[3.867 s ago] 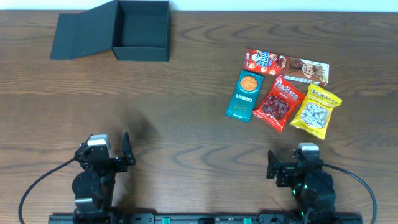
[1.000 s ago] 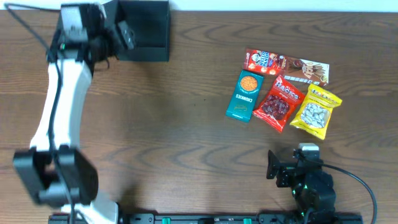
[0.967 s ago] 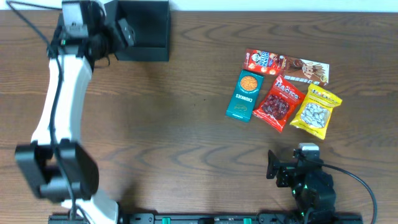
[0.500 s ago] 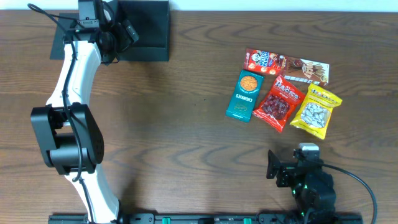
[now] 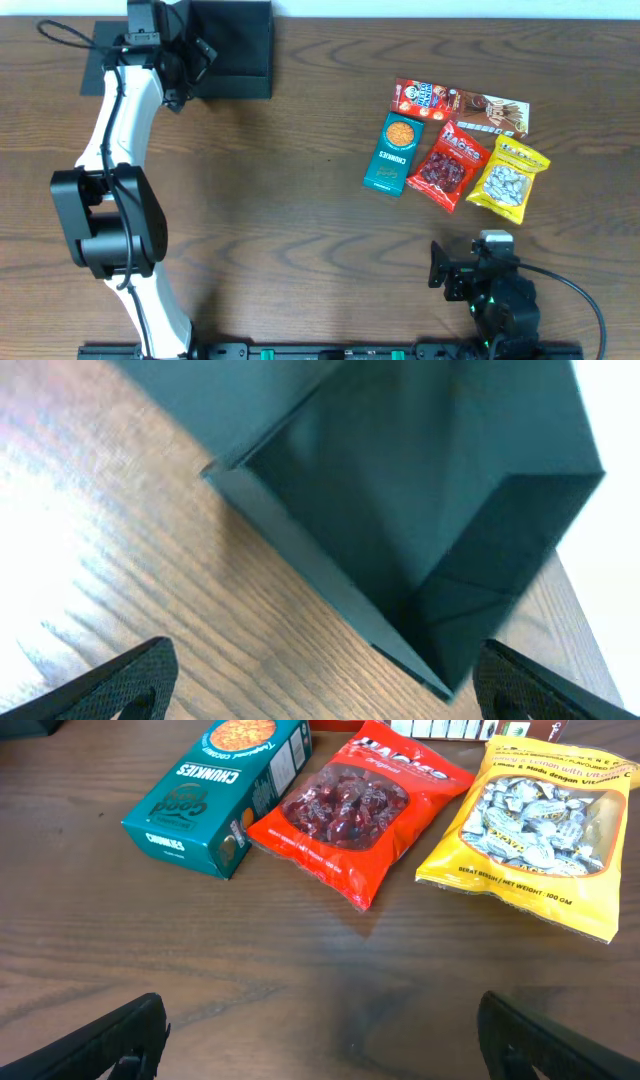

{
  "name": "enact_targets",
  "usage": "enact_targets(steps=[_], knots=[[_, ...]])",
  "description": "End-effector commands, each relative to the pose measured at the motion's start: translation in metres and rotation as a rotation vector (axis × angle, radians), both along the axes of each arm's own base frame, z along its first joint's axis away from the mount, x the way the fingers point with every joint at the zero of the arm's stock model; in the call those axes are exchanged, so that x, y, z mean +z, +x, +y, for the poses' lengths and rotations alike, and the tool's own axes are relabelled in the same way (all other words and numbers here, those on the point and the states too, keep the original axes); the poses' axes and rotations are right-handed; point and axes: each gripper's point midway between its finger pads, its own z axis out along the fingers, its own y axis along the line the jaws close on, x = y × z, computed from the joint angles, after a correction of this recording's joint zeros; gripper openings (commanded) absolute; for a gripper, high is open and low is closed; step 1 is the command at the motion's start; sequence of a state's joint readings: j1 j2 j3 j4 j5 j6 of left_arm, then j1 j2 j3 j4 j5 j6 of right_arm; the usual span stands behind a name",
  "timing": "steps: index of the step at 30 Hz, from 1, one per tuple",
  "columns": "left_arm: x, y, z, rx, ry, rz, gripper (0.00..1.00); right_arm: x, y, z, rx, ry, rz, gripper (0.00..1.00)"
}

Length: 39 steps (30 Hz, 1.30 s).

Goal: Pack container
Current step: 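Reach the left gripper to the black box's far edge, then drag the black box toward the table center with the left gripper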

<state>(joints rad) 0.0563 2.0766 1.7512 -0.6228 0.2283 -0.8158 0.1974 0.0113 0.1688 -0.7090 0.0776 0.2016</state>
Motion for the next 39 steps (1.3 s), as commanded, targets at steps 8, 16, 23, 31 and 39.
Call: enact_targets(steps=[8, 16, 23, 31, 39], knots=[[-0.057, 0.010, 0.004, 0.186, -0.092, 0.101, 1.00, -0.003, 0.000, -0.001, -0.013, 0.008, 0.005, 0.99], [-0.075, 0.012, 0.004, 0.181, -0.118, 0.123, 0.79, -0.003, 0.000, -0.001, -0.013, 0.009, 0.005, 0.99], [-0.083, -0.003, 0.005, 0.127, -0.078, 0.181, 0.61, -0.003, 0.000, -0.001, -0.013, 0.008, 0.005, 0.99], [-0.094, -0.036, 0.009, 0.022, 0.010, 0.307, 0.32, -0.003, 0.000, -0.001, -0.013, 0.008, 0.005, 0.99], [-0.102, -0.087, 0.017, -0.216, 0.145, 0.487, 0.14, -0.003, 0.000, -0.001, -0.013, 0.008, 0.005, 0.99]])
